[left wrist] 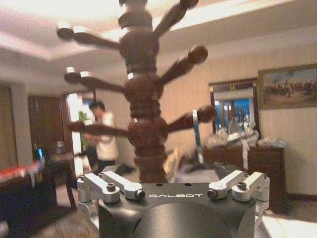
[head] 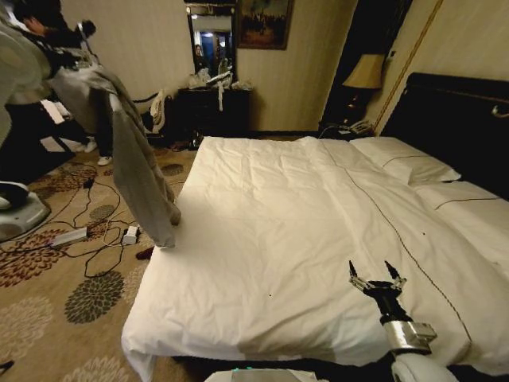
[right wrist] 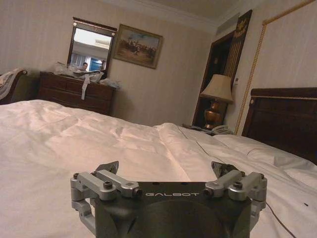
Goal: Pick up the clothes from the bed and hang them on the clothes hanger.
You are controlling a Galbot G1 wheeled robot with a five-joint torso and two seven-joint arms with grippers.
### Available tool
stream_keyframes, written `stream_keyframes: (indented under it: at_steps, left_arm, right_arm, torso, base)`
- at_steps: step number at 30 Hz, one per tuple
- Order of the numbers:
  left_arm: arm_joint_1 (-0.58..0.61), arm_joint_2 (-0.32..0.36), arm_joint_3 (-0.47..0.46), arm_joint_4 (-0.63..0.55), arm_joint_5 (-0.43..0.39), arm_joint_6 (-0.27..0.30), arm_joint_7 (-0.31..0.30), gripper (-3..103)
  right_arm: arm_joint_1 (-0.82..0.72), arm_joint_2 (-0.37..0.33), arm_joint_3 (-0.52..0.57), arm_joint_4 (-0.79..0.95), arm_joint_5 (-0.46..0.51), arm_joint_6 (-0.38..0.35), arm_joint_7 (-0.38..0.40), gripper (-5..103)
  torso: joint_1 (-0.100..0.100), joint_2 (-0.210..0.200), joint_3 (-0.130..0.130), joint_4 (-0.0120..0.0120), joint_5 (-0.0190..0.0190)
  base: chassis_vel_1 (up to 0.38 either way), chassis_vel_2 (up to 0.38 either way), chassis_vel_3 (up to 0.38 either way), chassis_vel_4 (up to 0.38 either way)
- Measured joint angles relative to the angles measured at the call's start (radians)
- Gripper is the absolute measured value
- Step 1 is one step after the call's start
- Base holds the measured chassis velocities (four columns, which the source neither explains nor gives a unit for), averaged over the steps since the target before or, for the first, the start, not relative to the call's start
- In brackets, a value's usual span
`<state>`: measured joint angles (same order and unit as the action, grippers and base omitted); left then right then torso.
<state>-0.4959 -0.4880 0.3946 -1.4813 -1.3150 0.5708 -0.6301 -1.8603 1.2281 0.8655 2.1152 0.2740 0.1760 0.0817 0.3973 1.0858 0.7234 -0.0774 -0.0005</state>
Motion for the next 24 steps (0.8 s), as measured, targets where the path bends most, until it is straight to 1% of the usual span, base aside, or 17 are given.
stream_keyframes:
  at_steps: [2, 6, 7, 8, 9, 10, 11, 12, 13, 14, 15, 17, 18, 19, 20, 21, 24]
  left_arm:
    - [0.008, 0.009, -0.008, -0.020, 0.014, -0.012, 0.004, 100]
    - [0.032, 0.027, -0.027, -0.071, 0.004, -0.010, 0.005, 100]
    - [0.053, 0.037, -0.041, -0.098, -0.005, -0.006, 0.005, 100]
    - [0.112, 0.062, -0.076, -0.163, -0.023, -0.002, 0.003, 100]
    - [0.112, 0.062, -0.076, -0.163, -0.023, -0.002, 0.003, 100]
    - [0.151, 0.081, -0.093, -0.209, -0.033, -0.007, 0.005, 100]
    - [0.173, 0.094, -0.100, -0.240, -0.040, -0.017, 0.010, 100]
    - [0.221, 0.120, -0.110, -0.312, -0.056, -0.055, 0.022, 100]
    - [0.274, 0.135, -0.136, -0.371, -0.063, -0.095, 0.032, 100]
    - [0.314, 0.142, -0.161, -0.400, -0.064, -0.119, 0.035, 100]
    - [0.314, 0.142, -0.161, -0.400, -0.064, -0.119, 0.035, 100]
    - [0.412, 0.146, -0.229, -0.457, -0.065, -0.171, 0.034, 100]
    - [0.512, 0.140, -0.301, -0.499, -0.065, -0.203, 0.025, 100]
    - [0.597, 0.130, -0.362, -0.529, -0.063, -0.219, 0.022, 100]
    - [0.666, 0.121, -0.403, -0.551, -0.060, -0.231, 0.021, 100]
    - [0.666, 0.121, -0.403, -0.551, -0.060, -0.231, 0.021, 100]
    - [0.957, 0.076, -0.576, -0.627, -0.004, -0.278, 0.028, 100]
  right_arm:
    - [0.000, 0.000, 0.000, 0.000, 0.000, 0.000, 0.000, 100]
    - [0.000, 0.000, 0.000, 0.000, 0.000, 0.000, 0.000, 100]
    - [0.000, 0.000, 0.000, 0.000, 0.000, 0.000, 0.000, 100]
    - [0.000, 0.000, 0.000, 0.000, 0.000, 0.000, 0.000, 100]
    - [0.000, 0.000, 0.000, 0.000, 0.000, 0.000, 0.000, 100]
    - [0.000, 0.000, 0.000, 0.000, 0.000, 0.000, 0.000, 100]
    - [0.000, 0.000, 0.000, 0.000, 0.000, 0.000, 0.000, 100]
    - [0.000, 0.000, 0.000, 0.000, 0.000, 0.000, 0.000, 100]
    - [0.000, 0.000, 0.000, 0.000, 0.000, 0.000, 0.000, 100]
    - [0.000, 0.000, 0.000, 0.000, 0.000, 0.000, 0.000, 100]
    - [0.000, 0.000, 0.000, 0.000, 0.000, 0.000, 0.000, 100]
    - [0.000, 0.000, 0.000, 0.000, 0.000, 0.000, 0.000, 100]
    - [0.000, 0.000, 0.000, 0.000, 0.000, 0.000, 0.000, 100]
    - [0.000, 0.000, 0.000, 0.000, 0.000, 0.000, 0.000, 100]
    - [0.000, 0.000, 0.000, 0.000, 0.000, 0.000, 0.000, 100]
    - [0.000, 0.000, 0.000, 0.000, 0.000, 0.000, 0.000, 100]
    - [0.000, 0.000, 0.000, 0.000, 0.000, 0.000, 0.000, 100]
  torso:
    - [0.000, 0.000, 0.000, 0.0000, 0.0002]
    - [0.000, 0.000, 0.000, -0.0010, 0.0012]
    - [0.000, 0.000, 0.000, -0.0009, 0.0011]
    - [0.000, 0.000, 0.000, -0.0008, 0.0008]
    - [0.000, 0.000, 0.000, -0.0008, 0.0008]
    - [0.000, 0.000, 0.000, -0.0003, 0.0001]
    - [0.000, 0.000, 0.000, 0.0000, -0.0003]
    - [0.000, 0.000, 0.000, 0.0004, 0.0003]
    - [0.000, 0.000, 0.000, -0.0004, 0.0007]
    - [0.000, 0.000, 0.000, -0.0006, 0.0008]
    - [0.000, 0.000, 0.000, -0.0006, 0.0008]
    - [0.000, 0.000, 0.000, -0.0007, 0.0011]
    - [0.000, 0.000, 0.000, -0.0006, 0.0009]
    - [0.000, 0.000, 0.000, -0.0006, 0.0005]
    - [0.000, 0.000, 0.000, -0.0005, 0.0006]
    - [0.000, 0.000, 0.000, -0.0005, 0.0006]
    - [0.000, 0.000, 0.000, -0.0007, 0.0010]
  base:
    - [0.000, 0.000, 0.000, 0.000]
    - [0.000, 0.000, 0.000, 0.000]
    - [0.000, 0.000, 0.000, 0.000]
    - [0.000, 0.000, 0.000, 0.000]
    - [0.000, 0.000, 0.000, 0.000]
    - [0.000, 0.000, 0.000, 0.000]
    - [0.000, 0.000, 0.000, 0.000]
    - [0.000, 0.000, 0.000, 0.000]
    - [0.000, 0.000, 0.000, 0.000]
    - [0.000, 0.000, 0.000, 0.000]
    - [0.000, 0.000, 0.000, 0.000]
    - [0.000, 0.000, 0.000, 0.000]
    - [0.000, 0.000, 0.000, 0.000]
    - [0.000, 0.000, 0.000, 0.000]
    - [0.000, 0.000, 0.000, 0.000]
    - [0.000, 0.000, 0.000, 0.000]
    - [0.000, 0.000, 0.000, 0.000]
